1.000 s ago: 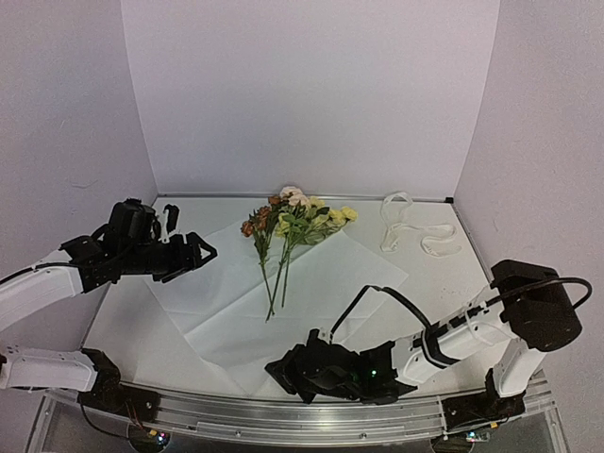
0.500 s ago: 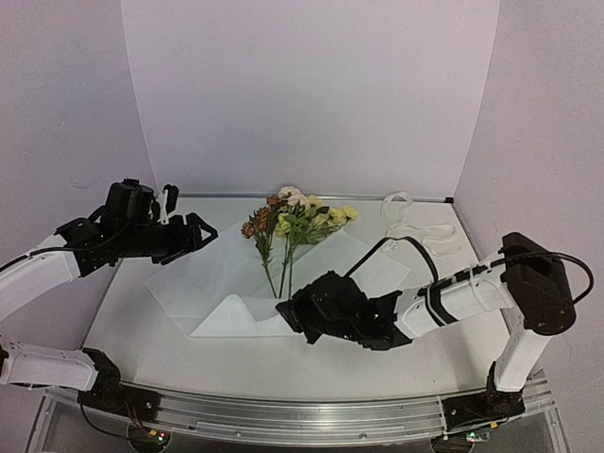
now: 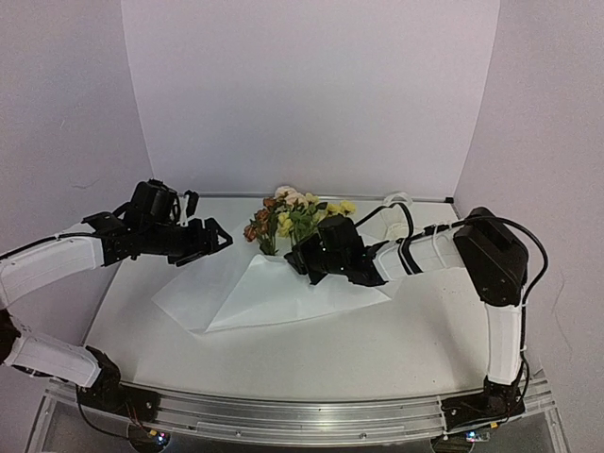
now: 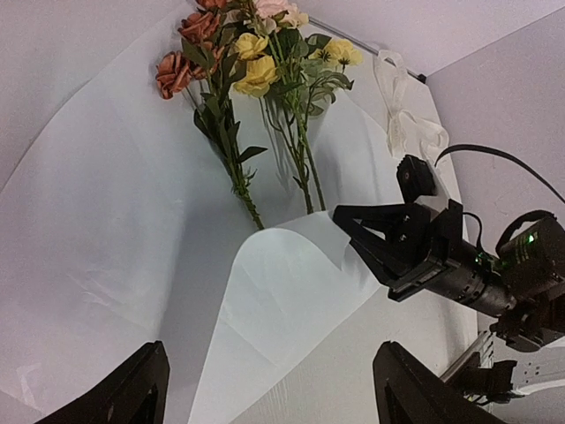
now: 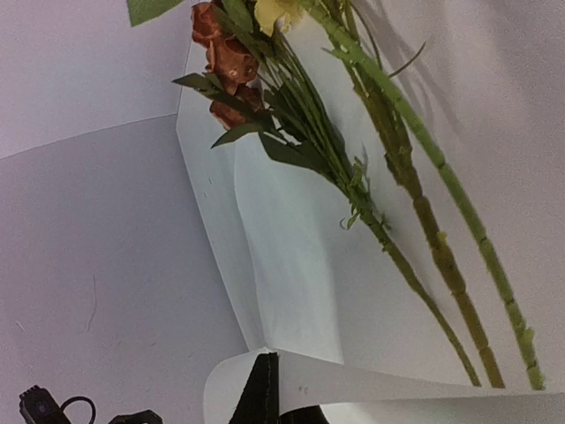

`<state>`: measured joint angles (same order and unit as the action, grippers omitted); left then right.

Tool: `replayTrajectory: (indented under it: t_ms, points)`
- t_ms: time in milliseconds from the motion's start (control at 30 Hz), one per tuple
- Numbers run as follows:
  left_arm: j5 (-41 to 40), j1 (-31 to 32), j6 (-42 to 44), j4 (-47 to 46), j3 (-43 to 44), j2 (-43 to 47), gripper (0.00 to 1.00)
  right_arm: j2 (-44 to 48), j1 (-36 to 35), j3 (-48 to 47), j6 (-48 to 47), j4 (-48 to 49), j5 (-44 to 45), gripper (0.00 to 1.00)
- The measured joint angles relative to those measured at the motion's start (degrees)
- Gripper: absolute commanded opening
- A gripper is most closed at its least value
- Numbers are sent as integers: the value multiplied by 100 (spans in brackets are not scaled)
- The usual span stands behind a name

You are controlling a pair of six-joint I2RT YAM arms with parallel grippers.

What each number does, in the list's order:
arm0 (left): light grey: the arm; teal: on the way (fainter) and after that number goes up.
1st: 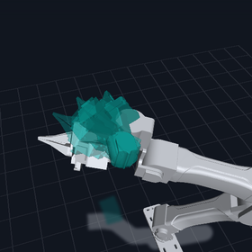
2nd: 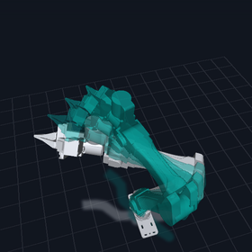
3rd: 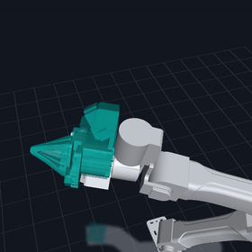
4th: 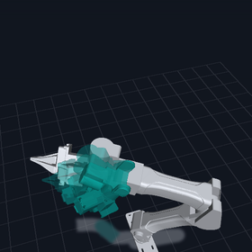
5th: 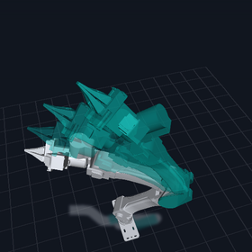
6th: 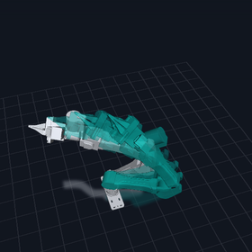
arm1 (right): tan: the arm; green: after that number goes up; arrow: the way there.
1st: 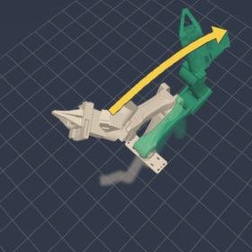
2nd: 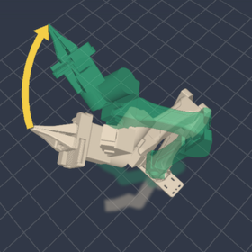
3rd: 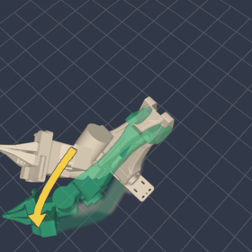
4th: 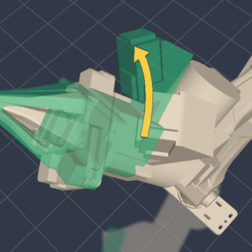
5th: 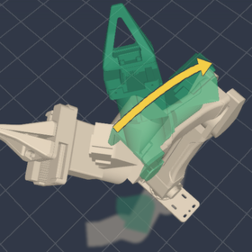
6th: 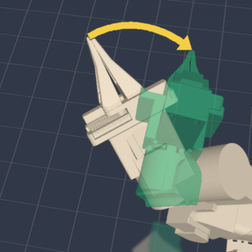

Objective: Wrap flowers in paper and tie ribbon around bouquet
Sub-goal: Fold the flattened wrapping paper at the center of the board.

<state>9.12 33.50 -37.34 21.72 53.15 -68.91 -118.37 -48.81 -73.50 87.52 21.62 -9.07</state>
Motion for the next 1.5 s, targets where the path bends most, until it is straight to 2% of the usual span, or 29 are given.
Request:
replayTrajectory:
  t_ms: [233,367,500,633,833,1067,1367,1500]
  points:
    - [552,28,-6,-318,0,-650,73,-307,330,-171,3,-72,-206,0]
    - [900,94,-14,-447,-3,-945,63,-458,400,-260,14,-95,-241,0]
    - [1198,133,-23,-635,-114,-1142,49,-531,438,-328,14,-162,-266,0]
    - [1426,136,-137,-846,-488,-1280,42,-544,466,-401,9,-194,-301,0]
    - [1459,136,-315,-871,-968,-1548,42,-544,480,-460,-8,-199,-301,0]
    - [1263,136,-324,-879,-988,-1948,35,-544,496,-460,-43,-208,-254,0]
    - [838,137,-320,-830,-958,-2367,47,-544,542,-435,-129,-222,-203,0]
    - [773,148,-299,-603,-848,-2192,47,-544,546,-409,-188,-264,-168,0]
